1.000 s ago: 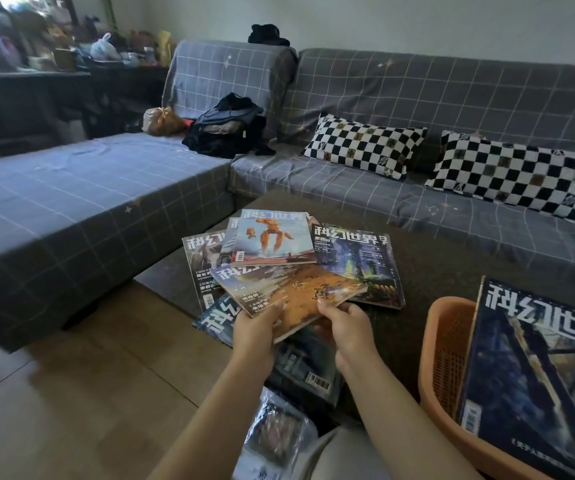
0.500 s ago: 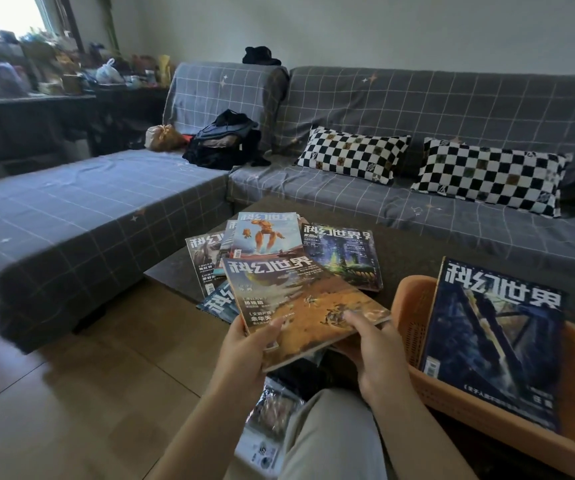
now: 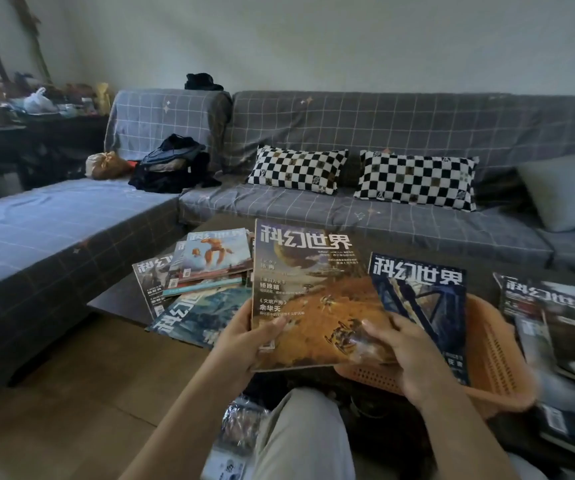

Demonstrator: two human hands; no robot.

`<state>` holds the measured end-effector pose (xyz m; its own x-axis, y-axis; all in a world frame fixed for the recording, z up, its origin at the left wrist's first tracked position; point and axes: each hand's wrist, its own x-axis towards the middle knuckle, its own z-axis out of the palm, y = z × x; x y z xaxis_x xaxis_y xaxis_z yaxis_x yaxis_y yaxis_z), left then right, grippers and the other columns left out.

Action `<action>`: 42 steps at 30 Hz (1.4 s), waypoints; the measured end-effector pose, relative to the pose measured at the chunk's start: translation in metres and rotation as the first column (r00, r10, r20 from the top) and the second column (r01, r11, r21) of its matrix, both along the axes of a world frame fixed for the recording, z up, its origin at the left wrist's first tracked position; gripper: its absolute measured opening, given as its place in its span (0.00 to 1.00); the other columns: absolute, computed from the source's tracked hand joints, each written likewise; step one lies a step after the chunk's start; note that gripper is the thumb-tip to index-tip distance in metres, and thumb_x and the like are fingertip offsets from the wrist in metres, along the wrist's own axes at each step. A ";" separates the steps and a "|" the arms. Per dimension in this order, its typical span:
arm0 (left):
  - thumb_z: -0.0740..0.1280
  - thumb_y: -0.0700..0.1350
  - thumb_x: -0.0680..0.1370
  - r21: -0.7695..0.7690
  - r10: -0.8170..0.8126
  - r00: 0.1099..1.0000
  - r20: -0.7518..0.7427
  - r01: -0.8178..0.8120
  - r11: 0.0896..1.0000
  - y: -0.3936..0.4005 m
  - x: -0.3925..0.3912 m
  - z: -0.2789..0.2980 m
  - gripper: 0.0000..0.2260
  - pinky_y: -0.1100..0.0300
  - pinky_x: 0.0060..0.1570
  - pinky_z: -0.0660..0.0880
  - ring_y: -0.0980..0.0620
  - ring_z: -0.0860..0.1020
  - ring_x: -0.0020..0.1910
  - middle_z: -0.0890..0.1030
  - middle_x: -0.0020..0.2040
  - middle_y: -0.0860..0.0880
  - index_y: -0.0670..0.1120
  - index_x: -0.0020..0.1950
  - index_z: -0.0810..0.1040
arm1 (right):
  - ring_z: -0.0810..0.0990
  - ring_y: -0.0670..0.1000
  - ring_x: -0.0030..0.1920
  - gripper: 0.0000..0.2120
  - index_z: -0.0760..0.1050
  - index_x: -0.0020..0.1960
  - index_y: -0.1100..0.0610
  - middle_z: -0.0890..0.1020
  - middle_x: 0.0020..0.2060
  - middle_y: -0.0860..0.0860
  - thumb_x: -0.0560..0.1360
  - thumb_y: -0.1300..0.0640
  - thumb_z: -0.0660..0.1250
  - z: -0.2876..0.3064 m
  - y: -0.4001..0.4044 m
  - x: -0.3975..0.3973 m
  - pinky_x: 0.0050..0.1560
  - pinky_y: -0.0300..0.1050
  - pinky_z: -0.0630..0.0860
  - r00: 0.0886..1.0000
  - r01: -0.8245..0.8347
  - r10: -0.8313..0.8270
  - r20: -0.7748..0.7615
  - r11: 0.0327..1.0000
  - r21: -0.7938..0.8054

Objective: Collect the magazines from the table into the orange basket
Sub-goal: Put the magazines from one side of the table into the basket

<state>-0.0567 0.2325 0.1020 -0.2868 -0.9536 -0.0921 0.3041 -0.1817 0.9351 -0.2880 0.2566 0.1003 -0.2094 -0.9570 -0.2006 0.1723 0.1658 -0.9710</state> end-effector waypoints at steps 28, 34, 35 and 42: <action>0.70 0.46 0.76 -0.241 0.097 0.586 0.804 0.174 0.955 -0.092 -0.180 -0.048 0.15 0.71 0.25 0.68 0.64 0.76 0.31 0.78 0.37 0.59 0.55 0.60 0.71 | 0.82 0.49 0.34 0.14 0.68 0.59 0.56 0.80 0.41 0.51 0.75 0.59 0.67 -0.033 -0.022 -0.131 0.27 0.41 0.76 0.743 0.361 -0.152 -0.652 0.911 0.199; 0.68 0.44 0.76 -0.307 0.184 0.436 0.881 0.231 0.923 -0.094 -0.181 -0.052 0.13 0.67 0.37 0.69 0.59 0.74 0.40 0.77 0.58 0.50 0.50 0.61 0.76 | 0.81 0.55 0.46 0.10 0.75 0.53 0.60 0.80 0.52 0.59 0.75 0.56 0.65 -0.039 -0.026 -0.132 0.51 0.50 0.79 0.593 0.341 0.005 -0.805 0.904 0.257; 0.68 0.45 0.77 -0.313 0.199 0.417 0.887 0.224 0.923 -0.094 -0.181 -0.053 0.12 0.69 0.35 0.66 0.60 0.72 0.37 0.75 0.59 0.50 0.51 0.60 0.76 | 0.81 0.56 0.49 0.10 0.76 0.52 0.61 0.79 0.54 0.60 0.75 0.56 0.65 -0.040 -0.026 -0.132 0.52 0.50 0.78 0.597 0.318 0.037 -0.801 0.906 0.278; 0.67 0.49 0.77 -0.249 0.189 0.277 0.942 0.202 0.947 -0.094 -0.179 -0.055 0.05 0.67 0.30 0.70 0.58 0.77 0.35 0.81 0.45 0.54 0.50 0.49 0.79 | 0.79 0.52 0.49 0.13 0.74 0.57 0.58 0.81 0.52 0.53 0.74 0.56 0.68 -0.040 -0.026 -0.137 0.51 0.45 0.74 0.762 0.245 0.052 -0.646 0.900 0.362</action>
